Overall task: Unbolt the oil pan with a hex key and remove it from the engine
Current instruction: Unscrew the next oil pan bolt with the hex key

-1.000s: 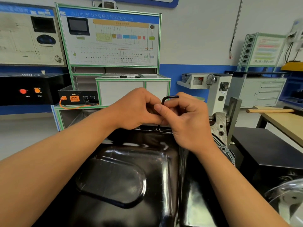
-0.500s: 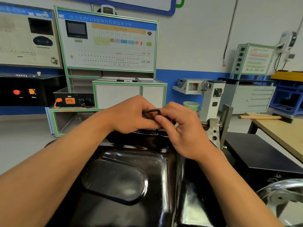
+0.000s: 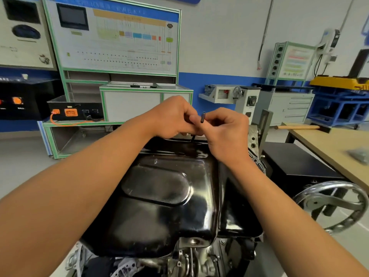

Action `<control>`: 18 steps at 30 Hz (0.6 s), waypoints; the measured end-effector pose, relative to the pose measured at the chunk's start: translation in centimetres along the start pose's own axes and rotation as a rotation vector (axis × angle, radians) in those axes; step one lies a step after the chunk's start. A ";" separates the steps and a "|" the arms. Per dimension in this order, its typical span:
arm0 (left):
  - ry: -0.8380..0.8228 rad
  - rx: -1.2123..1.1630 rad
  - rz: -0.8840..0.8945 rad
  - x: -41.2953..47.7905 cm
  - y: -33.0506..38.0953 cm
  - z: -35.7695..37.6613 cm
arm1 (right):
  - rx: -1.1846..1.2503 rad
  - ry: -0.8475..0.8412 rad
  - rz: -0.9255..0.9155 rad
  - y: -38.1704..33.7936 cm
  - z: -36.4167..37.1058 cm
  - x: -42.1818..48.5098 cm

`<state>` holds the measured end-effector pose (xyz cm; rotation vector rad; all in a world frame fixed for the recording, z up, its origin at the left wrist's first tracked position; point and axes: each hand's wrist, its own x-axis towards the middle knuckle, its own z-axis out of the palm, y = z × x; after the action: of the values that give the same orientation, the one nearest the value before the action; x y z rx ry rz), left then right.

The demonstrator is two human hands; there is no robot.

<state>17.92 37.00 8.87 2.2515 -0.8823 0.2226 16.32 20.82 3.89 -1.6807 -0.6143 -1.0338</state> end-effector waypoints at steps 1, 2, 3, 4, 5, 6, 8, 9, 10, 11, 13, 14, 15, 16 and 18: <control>0.014 0.005 0.008 0.0 -0.1 0.0 | -0.013 -0.033 -0.008 -0.2 0.0 0.1; 0.030 0.006 0.013 -0.1 -0.1 0.0 | -0.035 -0.071 -0.014 -0.4 0.0 0.3; 0.046 0.003 0.013 -0.2 -0.2 0.0 | -0.062 -0.110 -0.021 -0.5 -0.1 0.4; 0.058 -0.001 0.011 -0.3 -0.4 0.0 | -0.081 -0.147 -0.032 -0.6 -0.1 0.5; 0.066 -0.004 0.009 -0.5 -0.5 0.0 | -0.090 -0.180 -0.041 -0.7 -0.2 0.6; 0.066 -0.010 0.008 -0.6 -0.6 0.0 | -0.087 -0.207 -0.045 -0.8 -0.2 0.6; 0.032 -0.035 0.000 -0.8 -0.6 -0.1 | -0.041 -0.243 -0.023 -0.8 -0.3 0.6; 0.004 -0.053 -0.003 -0.9 -0.7 -0.3 | 0.001 -0.255 0.004 -0.7 -0.3 0.5; -0.019 -0.071 -0.005 -0.9 -0.8 -0.5 | 0.047 -0.263 0.032 -0.6 -0.3 0.5; -0.036 -0.090 -0.007 -0.9 -0.9 -0.7 | 0.088 -0.271 0.058 -0.6 -0.3 0.5; -0.053 -0.119 -0.015 -0.8 -0.8 -0.8 | 0.158 -0.281 0.113 -0.3 -0.4 0.7; -0.048 -0.128 -0.022 -0.7 -0.7 -0.7 | 0.190 -0.282 0.144 -0.2 -0.4 0.8; -0.036 -0.131 -0.028 -0.7 -0.6 -0.6 | 0.214 -0.277 0.174 -0.2 -0.3 0.7; -0.026 -0.127 -0.028 -0.7 -0.5 -0.5 | 0.230 -0.261 0.202 -0.2 -0.3 0.6; -0.006 -0.113 -0.019 -0.7 0.0 -0.2 | 0.264 -0.190 0.260 -0.1 0.0 0.3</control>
<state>17.42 37.57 8.75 2.1564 -0.8552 0.1535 16.35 20.79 4.18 -1.5837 -0.6073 -0.5850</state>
